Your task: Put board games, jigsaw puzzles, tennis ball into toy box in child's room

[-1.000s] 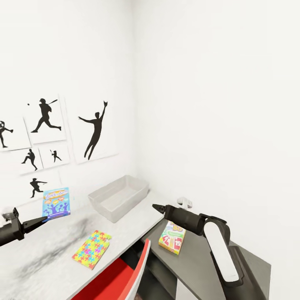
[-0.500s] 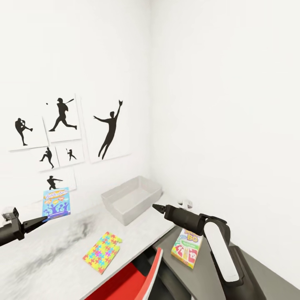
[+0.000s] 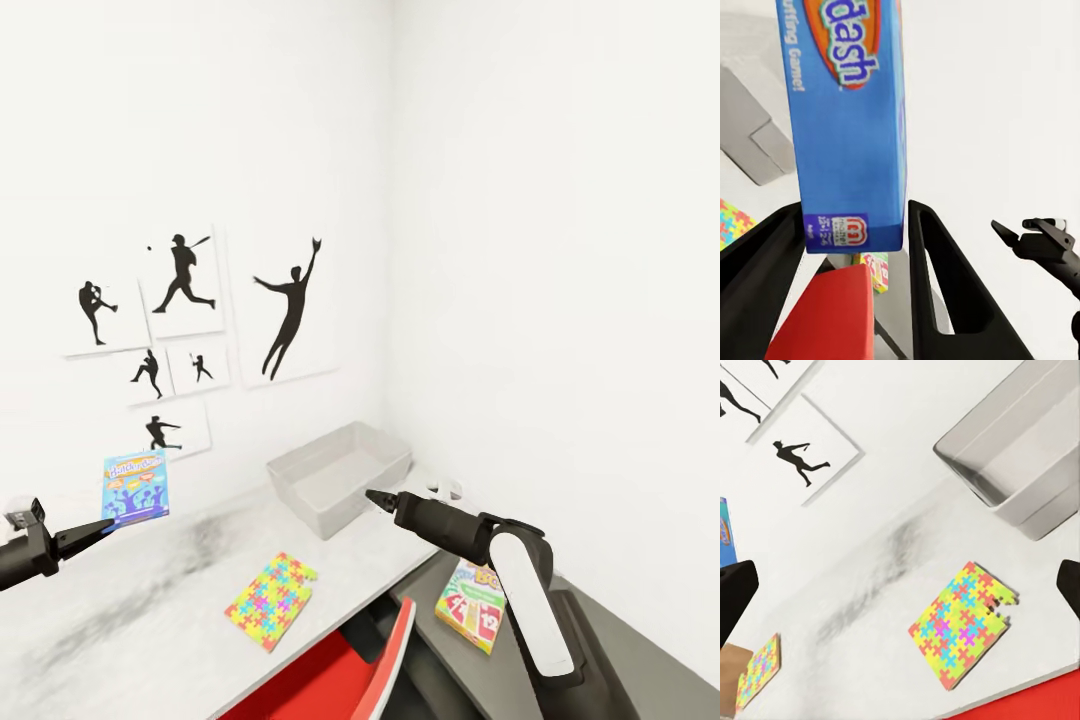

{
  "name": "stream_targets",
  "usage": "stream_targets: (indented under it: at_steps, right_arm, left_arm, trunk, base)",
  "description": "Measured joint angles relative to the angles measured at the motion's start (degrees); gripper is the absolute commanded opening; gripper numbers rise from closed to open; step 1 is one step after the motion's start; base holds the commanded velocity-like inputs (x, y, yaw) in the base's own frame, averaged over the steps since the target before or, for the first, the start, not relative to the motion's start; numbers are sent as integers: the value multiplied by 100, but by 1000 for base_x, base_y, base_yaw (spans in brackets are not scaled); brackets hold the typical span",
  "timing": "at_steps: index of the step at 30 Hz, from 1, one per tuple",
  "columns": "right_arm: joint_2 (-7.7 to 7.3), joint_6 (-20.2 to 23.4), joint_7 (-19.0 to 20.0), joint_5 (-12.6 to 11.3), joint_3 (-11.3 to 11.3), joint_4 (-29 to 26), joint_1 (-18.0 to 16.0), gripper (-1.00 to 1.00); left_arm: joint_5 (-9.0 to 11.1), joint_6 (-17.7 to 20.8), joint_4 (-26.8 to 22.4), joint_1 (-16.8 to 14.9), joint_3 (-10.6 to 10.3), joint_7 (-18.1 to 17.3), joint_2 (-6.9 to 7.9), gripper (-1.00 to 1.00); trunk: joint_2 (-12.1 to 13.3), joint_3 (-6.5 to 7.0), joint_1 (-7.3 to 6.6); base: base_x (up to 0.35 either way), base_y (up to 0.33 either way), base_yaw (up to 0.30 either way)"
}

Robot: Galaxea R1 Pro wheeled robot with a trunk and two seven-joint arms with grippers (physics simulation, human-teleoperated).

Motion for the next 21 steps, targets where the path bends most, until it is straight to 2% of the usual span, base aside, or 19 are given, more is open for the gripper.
stream_targets:
  at_steps: [7,15,21]
  right_arm:
    - [-3,0,0,-1,0,0,0,100]
    - [-4,2,7,-2,-5,-1,1,100]
    - [-4,9,8,-2,-8,-1,1,100]
  left_arm:
    - [2,-2,0,-3,0,0,0,-100]
    - [-3,-1,0,-3,-1,0,-1,-100]
    - [-1,-2,1,-1,0,0,-1,-100]
  trunk:
    - [-1,-19,-1]
    - [-1,-21,-1]
    - [0,-37,0]
  base:
    - [22,10,158]
    - [186,63,10]
    - [43,3,-41]
